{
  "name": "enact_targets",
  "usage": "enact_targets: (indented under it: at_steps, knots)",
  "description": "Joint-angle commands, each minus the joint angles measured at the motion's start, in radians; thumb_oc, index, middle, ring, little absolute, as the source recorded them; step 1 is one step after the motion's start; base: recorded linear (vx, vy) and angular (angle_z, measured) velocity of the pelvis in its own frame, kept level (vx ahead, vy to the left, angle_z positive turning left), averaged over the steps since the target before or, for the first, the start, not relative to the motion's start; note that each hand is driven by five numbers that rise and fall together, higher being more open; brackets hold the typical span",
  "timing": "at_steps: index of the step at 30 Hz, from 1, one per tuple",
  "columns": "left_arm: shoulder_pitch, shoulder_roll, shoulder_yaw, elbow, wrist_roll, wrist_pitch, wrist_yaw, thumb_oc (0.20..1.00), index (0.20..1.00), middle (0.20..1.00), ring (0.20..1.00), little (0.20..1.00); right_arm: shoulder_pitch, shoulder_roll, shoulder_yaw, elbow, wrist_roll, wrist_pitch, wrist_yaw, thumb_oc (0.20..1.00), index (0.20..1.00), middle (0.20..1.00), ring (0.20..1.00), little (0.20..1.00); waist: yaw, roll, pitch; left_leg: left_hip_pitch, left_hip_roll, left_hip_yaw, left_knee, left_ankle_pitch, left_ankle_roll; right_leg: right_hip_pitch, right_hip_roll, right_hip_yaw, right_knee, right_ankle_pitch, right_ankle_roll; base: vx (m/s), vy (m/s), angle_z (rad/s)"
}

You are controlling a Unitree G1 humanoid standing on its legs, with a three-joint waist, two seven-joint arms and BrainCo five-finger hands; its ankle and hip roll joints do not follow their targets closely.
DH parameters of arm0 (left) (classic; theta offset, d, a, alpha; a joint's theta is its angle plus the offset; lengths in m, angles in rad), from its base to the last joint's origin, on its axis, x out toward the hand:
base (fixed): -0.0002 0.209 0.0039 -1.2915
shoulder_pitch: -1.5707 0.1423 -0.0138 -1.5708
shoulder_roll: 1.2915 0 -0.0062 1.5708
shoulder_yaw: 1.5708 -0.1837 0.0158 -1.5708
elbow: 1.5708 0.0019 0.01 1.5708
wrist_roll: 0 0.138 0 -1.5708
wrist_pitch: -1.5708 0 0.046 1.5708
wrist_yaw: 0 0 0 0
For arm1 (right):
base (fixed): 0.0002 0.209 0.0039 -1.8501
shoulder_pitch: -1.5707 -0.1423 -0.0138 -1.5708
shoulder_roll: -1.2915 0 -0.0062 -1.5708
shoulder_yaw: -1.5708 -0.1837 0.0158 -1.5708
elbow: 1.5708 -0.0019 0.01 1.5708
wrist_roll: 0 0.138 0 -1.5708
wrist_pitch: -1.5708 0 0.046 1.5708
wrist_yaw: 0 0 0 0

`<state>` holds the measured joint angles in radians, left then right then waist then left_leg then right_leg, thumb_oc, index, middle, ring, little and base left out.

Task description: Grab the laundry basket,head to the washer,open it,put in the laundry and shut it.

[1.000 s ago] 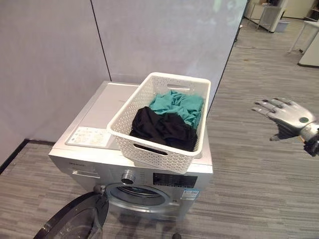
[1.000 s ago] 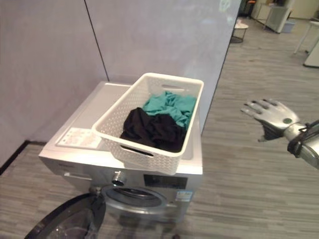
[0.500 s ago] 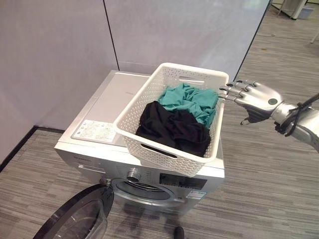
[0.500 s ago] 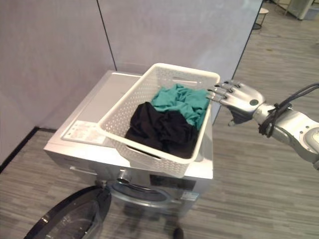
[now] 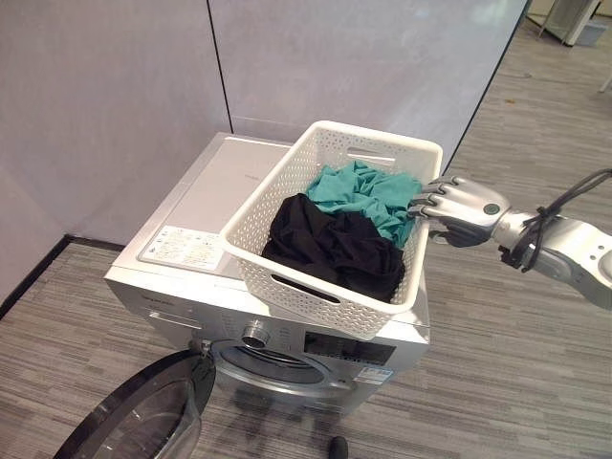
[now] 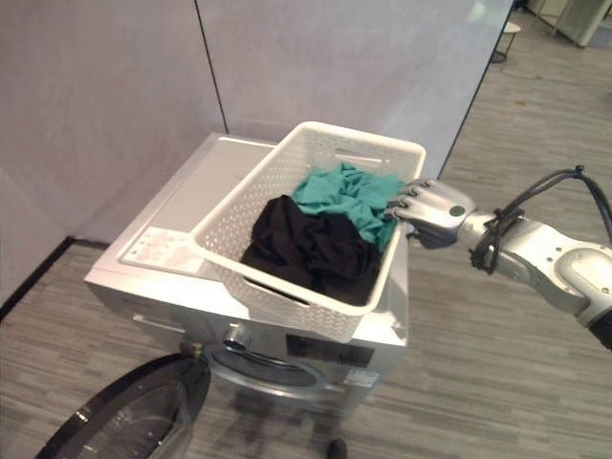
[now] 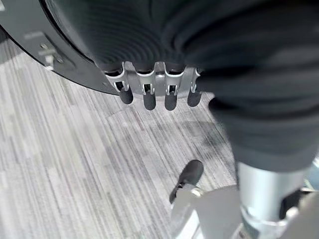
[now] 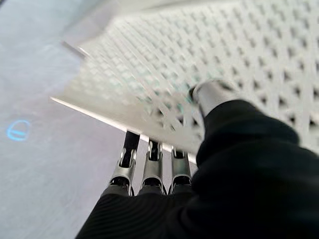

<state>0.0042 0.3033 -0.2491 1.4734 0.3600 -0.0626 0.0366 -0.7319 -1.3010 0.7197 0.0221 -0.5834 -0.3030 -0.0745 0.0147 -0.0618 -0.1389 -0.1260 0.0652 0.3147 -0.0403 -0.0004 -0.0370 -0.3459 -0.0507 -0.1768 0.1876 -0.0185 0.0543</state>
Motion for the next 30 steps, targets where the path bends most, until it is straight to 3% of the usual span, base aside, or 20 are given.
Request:
enact_targets:
  at_steps: [1,8,22,25,26,30]
  knots:
    - [-0.004,0.044,0.049,0.054,-0.012,-0.004,0.018,1.000,1.000,1.000,1.000,1.000,-0.045,0.075,-0.039,0.017,0.102,0.003,0.005,0.200,0.200,0.200,0.200,0.200,0.014,-0.082,0.015,0.020,-0.047,0.008,-0.047,0.036,-0.024,0.172,-0.043,-0.004,-0.275,0.164,0.115,0.00,0.000,0.00]
    - [-0.009,0.057,0.055,0.056,-0.017,-0.002,0.018,1.000,1.000,1.000,1.000,1.000,-0.144,0.139,0.013,0.000,0.197,0.003,0.049,0.200,0.200,0.200,0.200,0.200,0.025,-0.110,0.008,0.019,-0.041,0.011,-0.047,0.037,-0.026,0.168,-0.036,0.000,-0.275,0.165,0.114,0.00,0.000,0.00]
    - [-0.039,0.075,0.054,0.040,-0.051,0.004,0.019,1.000,1.000,1.000,1.000,1.000,-0.356,0.376,0.078,-0.008,0.415,0.078,0.164,0.200,0.200,0.200,0.200,0.200,0.055,-0.158,0.003,0.015,-0.035,0.004,-0.047,0.042,-0.027,0.165,-0.029,-0.008,-0.275,0.175,0.106,-0.01,-0.003,0.00]
    - [-0.048,0.063,0.055,0.030,-0.076,0.024,0.017,1.000,1.000,1.000,1.000,1.000,-0.395,0.547,0.032,0.105,0.394,0.180,0.167,0.200,0.200,0.200,0.200,0.200,0.063,-0.165,0.005,0.016,-0.037,-0.002,-0.047,0.040,-0.020,0.175,-0.029,-0.014,-0.275,0.179,0.098,-0.01,0.017,0.02]
    - [-0.052,0.048,0.047,0.028,-0.090,0.037,0.014,1.000,1.000,1.000,1.000,1.000,-0.393,0.657,0.002,0.213,0.330,0.228,0.148,0.200,0.200,0.200,0.200,0.200,0.065,-0.166,0.006,0.021,-0.039,-0.008,-0.047,0.037,-0.014,0.182,-0.029,-0.012,-0.275,0.180,0.094,0.00,0.017,0.10]
    - [-0.057,0.015,0.019,0.024,-0.098,0.061,0.014,1.000,1.000,1.000,1.000,1.000,-0.383,0.862,-0.044,0.376,0.207,0.303,0.118,0.200,0.200,0.200,0.200,0.200,0.073,-0.159,0.010,0.030,-0.042,-0.011,-0.047,0.032,-0.004,0.187,-0.028,-0.004,-0.271,0.181,0.088,-0.02,0.017,0.08]
